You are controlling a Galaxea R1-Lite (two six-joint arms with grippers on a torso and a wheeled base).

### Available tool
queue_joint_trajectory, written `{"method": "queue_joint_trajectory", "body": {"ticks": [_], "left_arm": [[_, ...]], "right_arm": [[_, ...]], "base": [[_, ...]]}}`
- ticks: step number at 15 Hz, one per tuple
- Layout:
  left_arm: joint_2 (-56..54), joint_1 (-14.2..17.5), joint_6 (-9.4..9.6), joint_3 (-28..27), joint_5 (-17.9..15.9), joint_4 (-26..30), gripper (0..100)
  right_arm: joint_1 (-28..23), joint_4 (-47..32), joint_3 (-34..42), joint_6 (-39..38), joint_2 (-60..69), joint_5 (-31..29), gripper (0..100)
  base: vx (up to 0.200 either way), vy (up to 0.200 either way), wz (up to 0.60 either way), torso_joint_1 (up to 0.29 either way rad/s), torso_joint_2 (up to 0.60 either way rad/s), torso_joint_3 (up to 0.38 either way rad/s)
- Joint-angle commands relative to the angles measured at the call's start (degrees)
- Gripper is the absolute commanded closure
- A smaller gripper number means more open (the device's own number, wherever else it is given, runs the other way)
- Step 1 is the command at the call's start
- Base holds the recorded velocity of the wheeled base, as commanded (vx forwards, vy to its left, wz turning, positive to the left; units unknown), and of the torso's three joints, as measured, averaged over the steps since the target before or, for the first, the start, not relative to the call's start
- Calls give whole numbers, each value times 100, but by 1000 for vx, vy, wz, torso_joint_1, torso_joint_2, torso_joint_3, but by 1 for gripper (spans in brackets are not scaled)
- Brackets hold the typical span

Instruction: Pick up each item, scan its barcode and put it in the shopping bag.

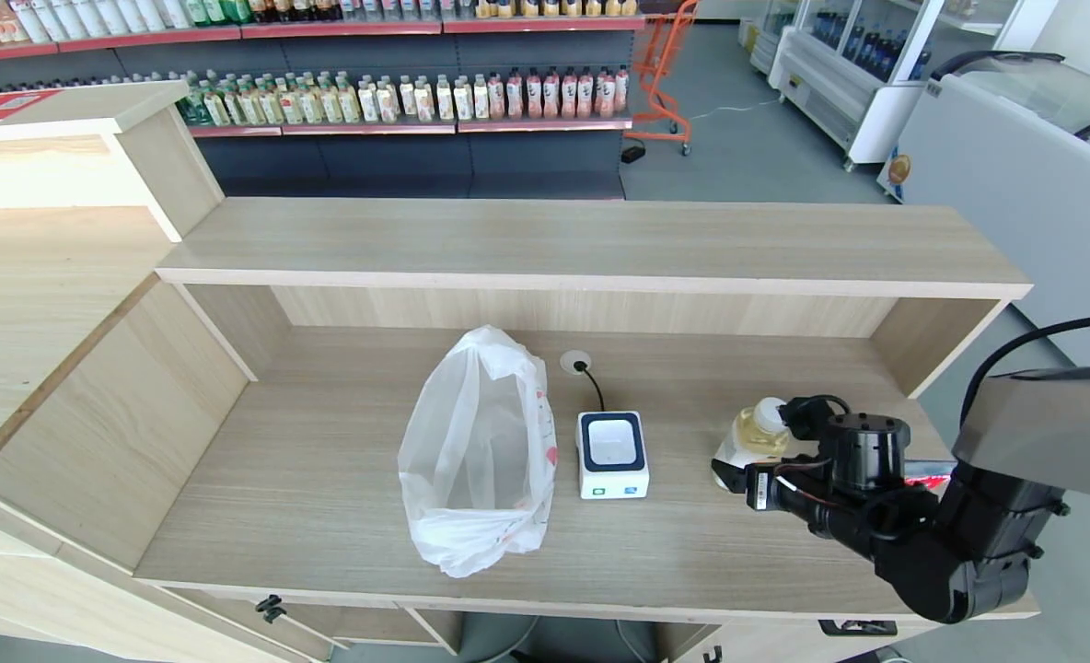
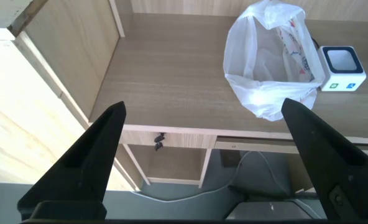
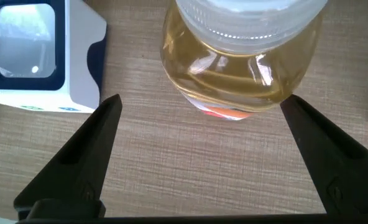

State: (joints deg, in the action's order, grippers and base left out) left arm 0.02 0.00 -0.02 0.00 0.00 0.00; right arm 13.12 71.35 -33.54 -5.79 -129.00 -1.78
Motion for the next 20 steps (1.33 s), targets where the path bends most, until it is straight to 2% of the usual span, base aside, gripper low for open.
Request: {"method": "queue_joint_trajectory", "body": {"ticks": [1, 8, 14, 17, 18, 20], "left_arm": [[-2, 0, 2, 0, 0, 0, 0], [-2, 0, -6, 0, 0, 0, 0], [-2, 0, -6, 0, 0, 0, 0], [-2, 0, -6, 0, 0, 0, 0], [-2, 0, -6, 0, 0, 0, 0], [-2, 0, -6, 0, 0, 0, 0]], "right_arm": [[7, 142, -109, 17, -231, -7, 0], [-20, 265, -865, 280, -600, -7, 0], [7, 485, -1085, 781, -987, 37, 0], [7, 538, -1111, 816, -1013, 248, 0], [-2, 494, -1199, 939, -1039, 248, 100], [-11, 503, -1454, 1080, -1189, 231, 100]], "base": [[0, 0, 0, 0, 0, 0], [0, 0, 0, 0, 0, 0], [0, 0, 0, 0, 0, 0], [0, 0, 0, 0, 0, 0], [0, 0, 0, 0, 0, 0], [0, 0, 0, 0, 0, 0]]}}
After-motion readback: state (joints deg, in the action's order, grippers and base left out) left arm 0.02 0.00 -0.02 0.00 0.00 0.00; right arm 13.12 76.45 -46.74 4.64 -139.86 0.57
